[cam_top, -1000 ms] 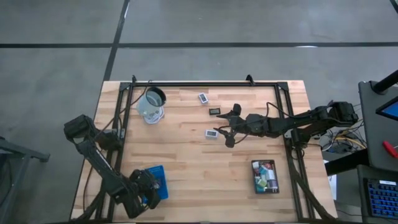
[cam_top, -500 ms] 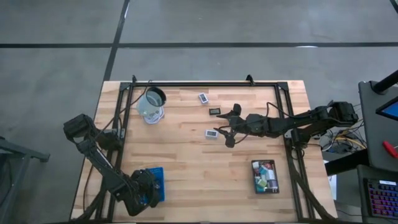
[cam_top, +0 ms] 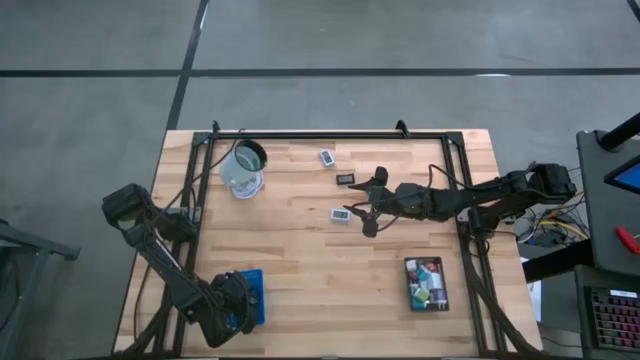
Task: Pick & Place Office items
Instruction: Put the blue digital clock into the blue bin, then put the bottom white digital clock into the blue bin
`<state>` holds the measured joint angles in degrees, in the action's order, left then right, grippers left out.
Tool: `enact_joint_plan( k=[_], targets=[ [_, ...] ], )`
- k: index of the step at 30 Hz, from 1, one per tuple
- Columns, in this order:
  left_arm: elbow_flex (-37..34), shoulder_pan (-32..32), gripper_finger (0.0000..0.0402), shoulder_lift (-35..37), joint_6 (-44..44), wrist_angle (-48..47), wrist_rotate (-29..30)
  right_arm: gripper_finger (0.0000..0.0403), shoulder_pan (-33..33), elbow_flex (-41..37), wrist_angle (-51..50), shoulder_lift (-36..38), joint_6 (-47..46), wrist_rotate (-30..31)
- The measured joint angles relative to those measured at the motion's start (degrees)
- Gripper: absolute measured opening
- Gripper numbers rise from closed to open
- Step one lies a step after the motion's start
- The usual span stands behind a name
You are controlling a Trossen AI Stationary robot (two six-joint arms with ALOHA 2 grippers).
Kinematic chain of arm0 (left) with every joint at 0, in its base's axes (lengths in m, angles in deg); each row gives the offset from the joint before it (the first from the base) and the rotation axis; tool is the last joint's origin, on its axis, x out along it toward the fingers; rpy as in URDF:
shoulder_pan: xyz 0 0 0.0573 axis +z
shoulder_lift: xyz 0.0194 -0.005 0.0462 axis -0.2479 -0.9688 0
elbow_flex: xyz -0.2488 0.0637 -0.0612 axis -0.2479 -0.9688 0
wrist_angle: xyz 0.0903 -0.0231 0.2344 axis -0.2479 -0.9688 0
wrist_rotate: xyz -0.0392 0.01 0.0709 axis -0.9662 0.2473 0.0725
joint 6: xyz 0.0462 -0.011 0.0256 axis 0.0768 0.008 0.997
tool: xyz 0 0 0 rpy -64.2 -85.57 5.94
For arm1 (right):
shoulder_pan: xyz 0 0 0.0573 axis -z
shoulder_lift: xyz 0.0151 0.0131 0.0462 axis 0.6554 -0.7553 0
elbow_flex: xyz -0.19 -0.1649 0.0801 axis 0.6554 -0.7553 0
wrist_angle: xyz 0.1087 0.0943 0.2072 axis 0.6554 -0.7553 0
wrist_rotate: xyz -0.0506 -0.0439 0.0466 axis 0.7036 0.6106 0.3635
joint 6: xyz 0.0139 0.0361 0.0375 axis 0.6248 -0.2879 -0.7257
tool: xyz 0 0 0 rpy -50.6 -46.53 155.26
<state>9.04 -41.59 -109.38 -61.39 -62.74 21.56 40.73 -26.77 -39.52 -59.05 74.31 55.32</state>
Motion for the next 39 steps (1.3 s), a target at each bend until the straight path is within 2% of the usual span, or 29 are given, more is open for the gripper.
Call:
enact_joint_plan(
  k=[7,18,32,39],
  targets=[
    [0.0,0.0,0.0179,0.0,0.0,0.8,0.0,0.0274,0.0,0.0,0.0,0.0,0.0,0.0],
    [0.0,0.0,0.0263,0.3,0.1,1.2,0.0,0.0274,0.0,0.0,0.0,0.0,0.0,0.0],
    [-0.1,0.0,0.0264,0.6,0.1,1.0,0.2,0.0274,0.0,0.0,0.0,0.0,0.0,0.0],
    [-0.3,0.0,0.0264,3.4,0.1,0.5,-0.2,0.0274,0.0,0.0,0.0,0.0,0.0,0.0]
  ],
)
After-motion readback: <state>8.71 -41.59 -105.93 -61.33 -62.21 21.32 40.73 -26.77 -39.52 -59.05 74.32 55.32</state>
